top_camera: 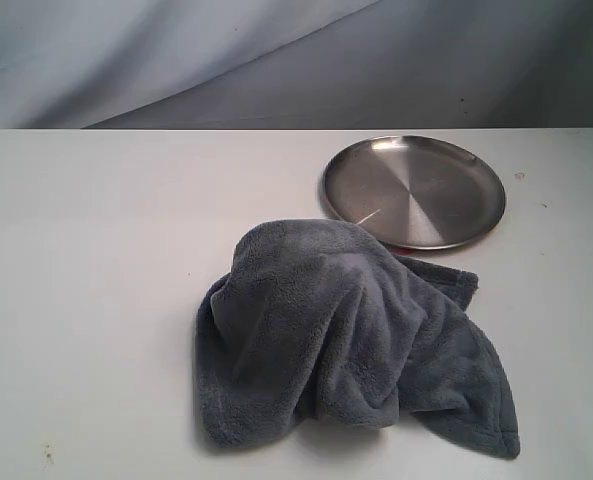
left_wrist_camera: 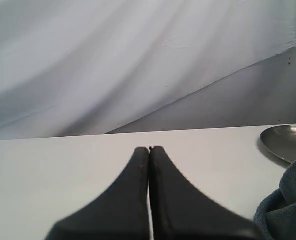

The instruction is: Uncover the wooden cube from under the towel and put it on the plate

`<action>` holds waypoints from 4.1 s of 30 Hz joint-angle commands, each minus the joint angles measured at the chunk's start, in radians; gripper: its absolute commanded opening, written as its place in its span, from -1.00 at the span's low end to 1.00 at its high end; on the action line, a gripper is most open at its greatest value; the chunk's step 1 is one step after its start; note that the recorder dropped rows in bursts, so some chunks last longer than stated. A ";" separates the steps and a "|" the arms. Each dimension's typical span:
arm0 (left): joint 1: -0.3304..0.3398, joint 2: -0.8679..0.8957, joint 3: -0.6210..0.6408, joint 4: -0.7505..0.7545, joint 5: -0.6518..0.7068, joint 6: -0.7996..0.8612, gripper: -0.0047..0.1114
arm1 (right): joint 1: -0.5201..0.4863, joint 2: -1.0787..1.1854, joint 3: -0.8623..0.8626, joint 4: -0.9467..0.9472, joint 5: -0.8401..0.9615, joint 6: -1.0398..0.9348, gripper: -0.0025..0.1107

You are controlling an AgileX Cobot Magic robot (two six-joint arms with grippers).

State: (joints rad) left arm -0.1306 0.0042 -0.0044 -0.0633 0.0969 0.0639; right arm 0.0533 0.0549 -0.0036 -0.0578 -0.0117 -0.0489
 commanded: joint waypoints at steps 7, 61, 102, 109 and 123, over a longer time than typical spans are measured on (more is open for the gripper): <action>0.002 -0.004 0.004 -0.002 -0.011 -0.002 -0.92 | -0.005 -0.003 0.004 0.000 0.001 0.002 -0.95; 0.002 -0.004 0.004 -0.002 -0.011 -0.002 -0.92 | -0.003 0.092 -0.498 -0.130 0.305 0.071 -0.95; 0.002 -0.004 0.004 -0.002 -0.011 -0.002 -0.92 | 0.537 1.406 -0.942 0.279 0.328 0.041 -0.96; 0.002 -0.004 0.004 -0.002 -0.011 -0.002 -0.92 | 0.541 1.548 -1.154 0.275 0.534 0.049 -0.96; 0.002 -0.004 0.004 -0.002 -0.011 -0.002 -0.92 | 0.611 1.807 -1.541 0.261 0.764 0.027 -0.96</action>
State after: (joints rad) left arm -0.1306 0.0042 -0.0044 -0.0633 0.0969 0.0639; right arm 0.6334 1.8312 -1.5049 0.2084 0.7356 -0.0069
